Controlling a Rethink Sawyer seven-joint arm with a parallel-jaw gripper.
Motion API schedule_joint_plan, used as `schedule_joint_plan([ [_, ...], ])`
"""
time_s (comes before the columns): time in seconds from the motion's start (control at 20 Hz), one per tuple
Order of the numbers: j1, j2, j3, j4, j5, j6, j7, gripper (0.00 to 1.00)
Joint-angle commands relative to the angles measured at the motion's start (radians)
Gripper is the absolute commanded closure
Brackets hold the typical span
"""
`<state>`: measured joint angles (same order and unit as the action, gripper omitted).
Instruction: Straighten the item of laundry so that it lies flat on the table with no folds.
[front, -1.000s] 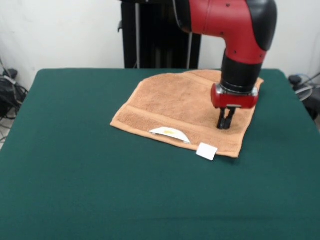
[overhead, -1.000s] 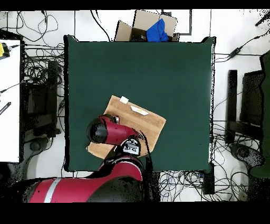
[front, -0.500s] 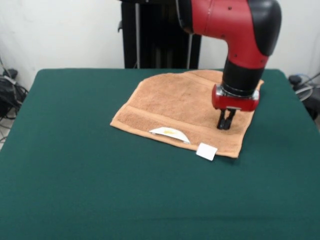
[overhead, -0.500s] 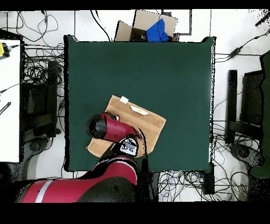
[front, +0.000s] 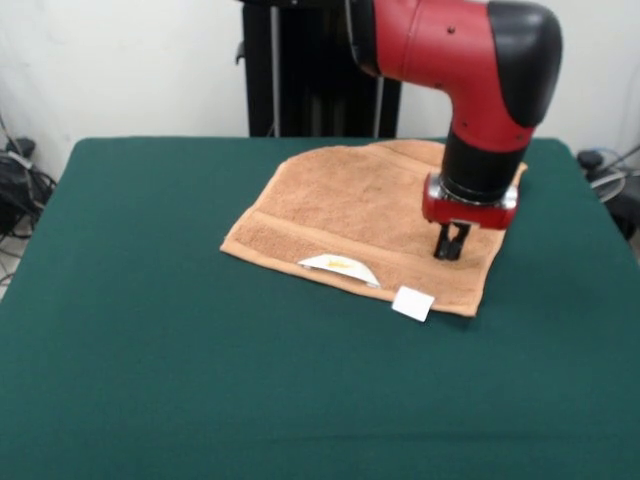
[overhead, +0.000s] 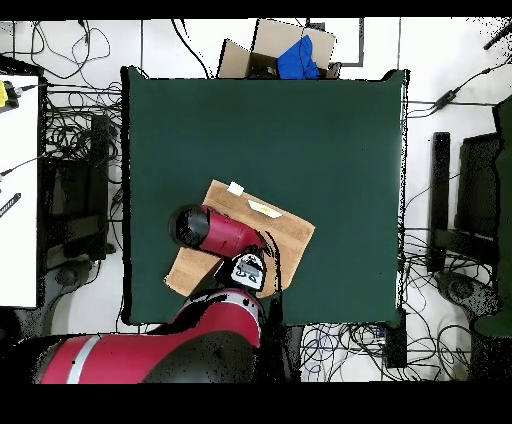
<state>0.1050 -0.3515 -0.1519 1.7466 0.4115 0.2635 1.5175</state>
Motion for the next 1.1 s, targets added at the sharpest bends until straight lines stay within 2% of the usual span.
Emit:
schedule_joint_plan([
  [0.05,-0.059,0.180,0.011,-0.247,0.126,-0.265,0.302,1.00],
  [0.7,-0.035,0.223,-0.041,-0.327,0.193,-0.222,0.344,1.00],
  [0.9,-0.043,0.230,-0.031,-0.340,0.196,-0.237,0.350,1.00],
  [1.1,-0.031,0.233,-0.048,-0.362,0.216,-0.176,0.366,1.00],
])
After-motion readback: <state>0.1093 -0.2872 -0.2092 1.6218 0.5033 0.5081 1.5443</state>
